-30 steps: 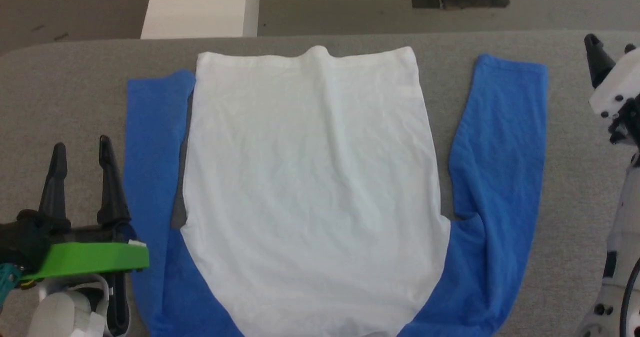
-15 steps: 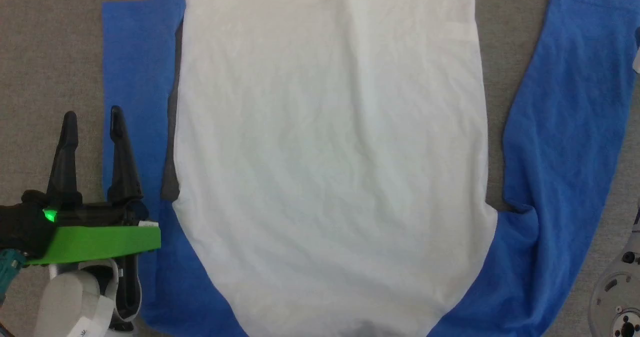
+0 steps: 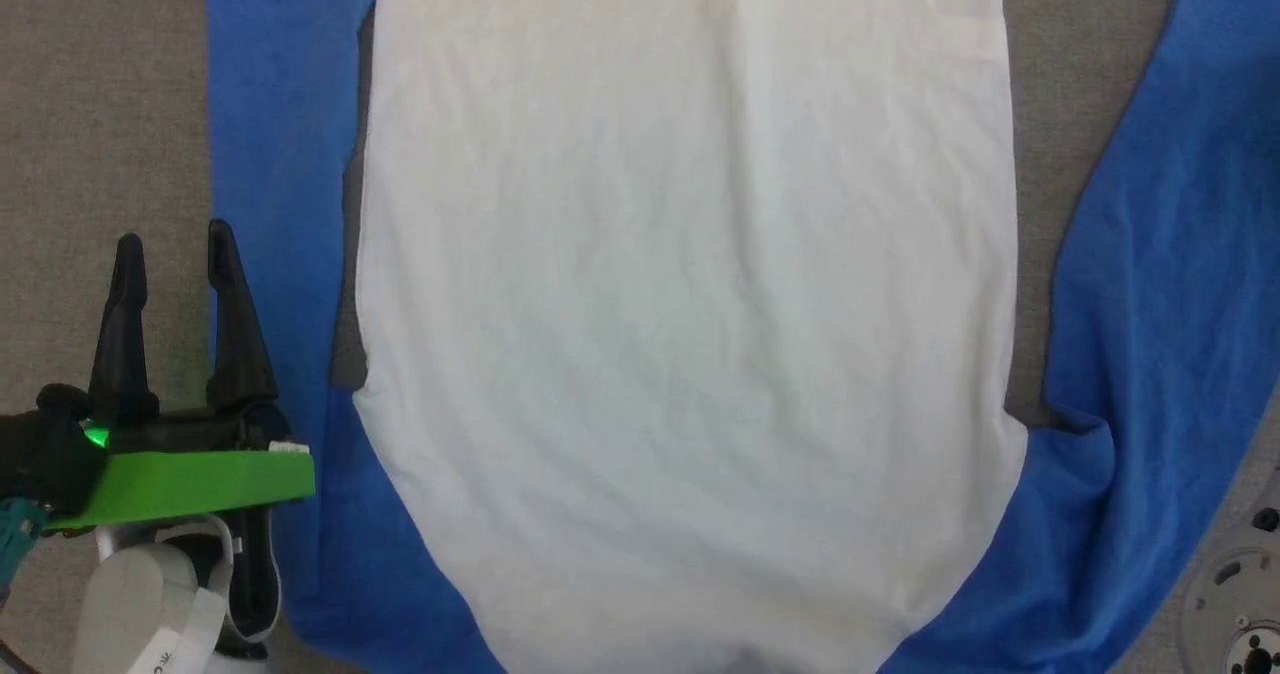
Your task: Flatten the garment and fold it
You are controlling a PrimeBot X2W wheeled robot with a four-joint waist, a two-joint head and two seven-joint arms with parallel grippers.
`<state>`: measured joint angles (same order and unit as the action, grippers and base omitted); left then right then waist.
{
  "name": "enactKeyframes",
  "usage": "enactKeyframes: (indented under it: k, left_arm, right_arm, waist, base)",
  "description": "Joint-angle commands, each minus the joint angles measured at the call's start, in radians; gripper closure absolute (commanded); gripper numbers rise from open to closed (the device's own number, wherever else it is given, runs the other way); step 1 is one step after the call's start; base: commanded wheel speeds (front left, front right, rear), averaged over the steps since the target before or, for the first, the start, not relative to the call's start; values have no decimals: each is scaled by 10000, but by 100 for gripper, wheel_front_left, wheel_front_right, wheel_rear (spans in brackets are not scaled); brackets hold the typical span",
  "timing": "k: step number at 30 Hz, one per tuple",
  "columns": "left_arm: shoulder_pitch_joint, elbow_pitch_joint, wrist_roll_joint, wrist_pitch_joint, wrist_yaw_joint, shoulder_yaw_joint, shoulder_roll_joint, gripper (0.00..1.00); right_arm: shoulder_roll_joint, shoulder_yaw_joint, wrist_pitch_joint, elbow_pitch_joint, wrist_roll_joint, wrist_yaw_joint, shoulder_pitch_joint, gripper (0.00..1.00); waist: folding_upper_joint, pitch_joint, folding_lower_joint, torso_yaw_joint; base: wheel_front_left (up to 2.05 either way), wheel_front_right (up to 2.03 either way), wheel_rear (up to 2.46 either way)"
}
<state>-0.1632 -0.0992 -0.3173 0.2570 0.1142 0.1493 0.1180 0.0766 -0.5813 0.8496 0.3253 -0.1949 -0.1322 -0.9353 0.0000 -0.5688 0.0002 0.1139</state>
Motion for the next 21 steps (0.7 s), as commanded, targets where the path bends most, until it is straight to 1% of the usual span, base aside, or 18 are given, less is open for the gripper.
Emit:
enactKeyframes:
  k: [1,3,7,9,12,15,19,21]
  left_arm:
    - [-202,83,164,47,47,42,-95,0]
    - [-152,170,229,47,65,81,-158,0]
    - [195,234,347,47,80,290,-273,0]
    - [406,215,418,47,83,378,-321,0]
    - [736,184,461,47,73,535,-399,0]
    - [1114,188,518,47,24,632,-468,0]
    - [1580,131,523,47,-56,766,-527,0]
    - [1792,93,527,47,-109,799,-553,0]
  right_arm:
    - [217,-42,-313,-157,304,15,258,100]
    - [472,-100,-655,-490,841,15,627,100]
    - [1081,-281,-675,-1331,1905,15,1785,100]
    - [1780,-381,-724,-1274,2564,15,2362,100]
    - [2265,-521,-721,-1360,3308,15,3287,100]
    - [2393,-654,-659,-1782,3928,15,4388,100]
    - [2276,-661,-592,-2561,4603,15,5621,100]
    - [2114,-599,-626,-2994,4972,15,6043,100]
  waist:
    - [0,700,-2,-3]
    - [0,1199,-2,-29]
    - [0,2164,-2,-249]
    - [0,2556,-2,-364]
    - [0,3129,-2,-550]
    - [0,3687,-2,-707]
    - [0,4243,-2,-878]
    - [0,4516,-2,-937]
  base:
    - [0,0,0]
    - [0,0,0]
    - [0,0,0]
    - [0,0,0]
    - [0,0,0]
    - [0,0,0]
    - [0,0,0]
    - [0,0,0]
